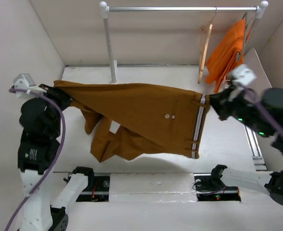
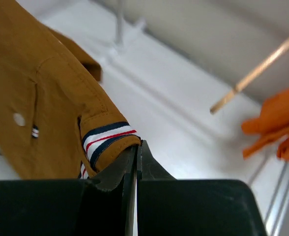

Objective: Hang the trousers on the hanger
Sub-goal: Flatten out the trousers at the center of the board.

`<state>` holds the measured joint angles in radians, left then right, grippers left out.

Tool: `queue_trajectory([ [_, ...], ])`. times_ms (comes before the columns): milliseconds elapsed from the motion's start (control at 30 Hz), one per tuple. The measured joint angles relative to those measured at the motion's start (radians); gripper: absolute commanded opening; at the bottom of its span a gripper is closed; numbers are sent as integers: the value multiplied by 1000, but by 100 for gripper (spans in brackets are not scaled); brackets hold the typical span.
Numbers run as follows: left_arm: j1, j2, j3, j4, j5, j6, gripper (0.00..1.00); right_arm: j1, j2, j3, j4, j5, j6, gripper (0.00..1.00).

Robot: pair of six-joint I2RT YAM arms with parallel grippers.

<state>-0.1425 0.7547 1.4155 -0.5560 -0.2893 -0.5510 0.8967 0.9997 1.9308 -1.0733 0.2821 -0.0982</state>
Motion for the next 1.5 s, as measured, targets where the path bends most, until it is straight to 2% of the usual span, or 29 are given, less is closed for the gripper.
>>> queue_trajectory([
  [133, 0, 113, -50, -43, -12, 56, 0, -185, 16, -317, 56, -11, -13, 0],
  [233, -2, 218, -91, -56, 36, 76, 0, -403, 68, -504, 165, -142, -32, 0],
  [300, -5, 308, -96, -64, 70, 80, 0, -533, 106, -552, 219, -266, -37, 0],
  [367, -5, 365, -84, -70, 75, 83, 0, -604, 143, -541, 272, -357, -37, 0],
  [433, -2, 425, 9, -105, 62, 87, 0, -608, 188, -459, 281, -395, -37, 0],
  [500, 5, 512, 217, -156, 40, 88, 0, -584, 256, -312, 288, -413, -39, 0],
  [600, 16, 615, 539, -137, 15, 86, 0, -537, 372, 2, 321, -422, -49, 0],
  [700, 18, 605, 686, -122, -10, 76, 0, -514, 380, 164, 369, -445, -69, 0],
  [767, 18, 538, 672, -107, -30, 64, 0, -499, 302, 129, 421, -475, -85, 0],
  [900, 18, 257, 359, -70, -113, 35, 0, -452, -7, -227, 465, -597, -89, 0],
  [967, 9, 129, 196, -104, -175, 7, 8, -414, -174, -448, 425, -678, -90, 0],
  [1000, 2, 58, 118, -122, -202, -12, 30, -388, -234, -544, 386, -713, -89, 0],
  [1033, -3, -2, 47, -149, -223, -28, 43, -369, -274, -629, 340, -733, -86, 0],
  [1067, -5, -47, -14, -170, -240, -37, 68, -357, -287, -695, 284, -742, -84, 0],
  [1133, -6, -135, -138, -220, -277, -70, 79, -336, -259, -782, 166, -734, -84, 0],
  [1167, -6, -165, -177, -246, -296, -78, 81, -328, -238, -814, 101, -720, -84, 10],
  [1200, -6, -190, -198, -258, -312, -77, 80, -321, -208, -838, 40, -698, -82, 24],
  [1233, -6, -209, -203, -254, -327, -73, 77, -317, -184, -856, -17, -671, -80, 56],
  [1267, -6, -226, -200, -237, -336, -65, 76, -313, -173, -866, -69, -644, -71, 68],
  [1333, -6, -240, -180, -220, -343, -52, 72, -305, -177, -868, -127, -615, -72, 80],
  [1367, -6, -243, -151, -189, -344, -39, 70, -303, -186, -866, -138, -606, -72, 81],
  [1433, -6, -241, -140, -132, -334, -24, 65, -299, -186, -866, -135, -603, -70, 82],
  [1500, -6, -237, -151, -92, -307, -2, 65, -299, -169, -868, -117, -594, -65, 76],
])
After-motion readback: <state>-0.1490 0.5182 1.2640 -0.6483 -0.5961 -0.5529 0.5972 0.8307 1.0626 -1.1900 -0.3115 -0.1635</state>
